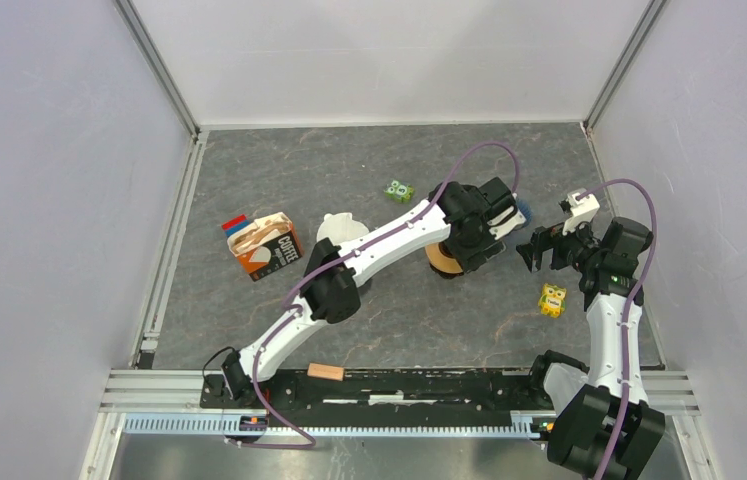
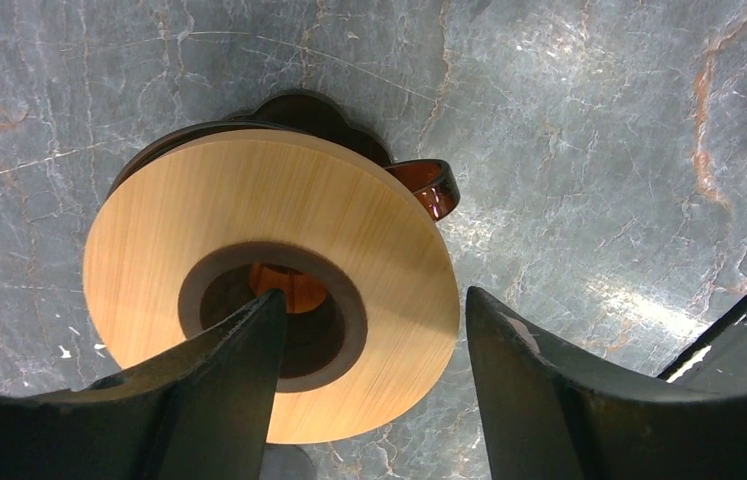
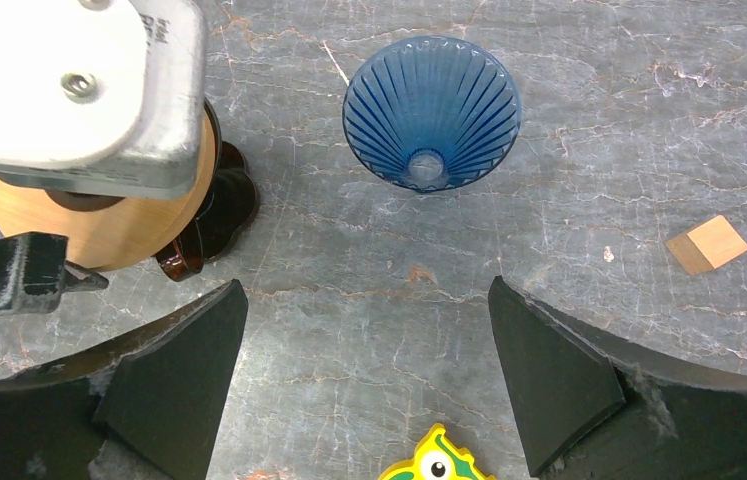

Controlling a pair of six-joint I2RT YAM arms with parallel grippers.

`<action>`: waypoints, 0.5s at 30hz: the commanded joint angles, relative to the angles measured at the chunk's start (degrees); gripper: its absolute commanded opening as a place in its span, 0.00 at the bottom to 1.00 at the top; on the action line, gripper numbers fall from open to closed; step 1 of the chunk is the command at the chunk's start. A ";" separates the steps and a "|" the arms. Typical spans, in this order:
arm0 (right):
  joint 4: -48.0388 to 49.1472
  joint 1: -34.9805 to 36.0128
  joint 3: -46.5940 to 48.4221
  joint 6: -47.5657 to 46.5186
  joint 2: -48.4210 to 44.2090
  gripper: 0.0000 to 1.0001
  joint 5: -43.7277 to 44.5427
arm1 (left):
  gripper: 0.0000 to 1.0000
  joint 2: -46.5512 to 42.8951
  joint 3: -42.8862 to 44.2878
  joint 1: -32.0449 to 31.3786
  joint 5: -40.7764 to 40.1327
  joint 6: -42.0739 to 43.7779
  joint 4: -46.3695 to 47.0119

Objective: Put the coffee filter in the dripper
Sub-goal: Place the dripper holder onto the coffee server.

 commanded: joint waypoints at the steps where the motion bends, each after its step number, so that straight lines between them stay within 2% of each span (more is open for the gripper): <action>1: 0.83 -0.18 0.08 0.04 -0.22 0.98 -0.70 | 0.74 -6.42 2.39 -0.48 -2.11 2.81 0.05; 9: 0.07 -0.18 2.01 1.06 -0.20 0.98 0.04 | 0.83 -13.09 -0.84 -0.49 -3.77 3.22 0.39; 13: -0.76 -0.18 3.64 0.49 0.19 0.98 0.99 | 0.83 -19.67 -9.36 -0.44 -4.05 2.06 3.07; 15: -0.62 -0.18 4.43 0.52 0.53 0.98 1.85 | 0.83 -24.62 -16.92 -0.44 -4.71 1.32 6.46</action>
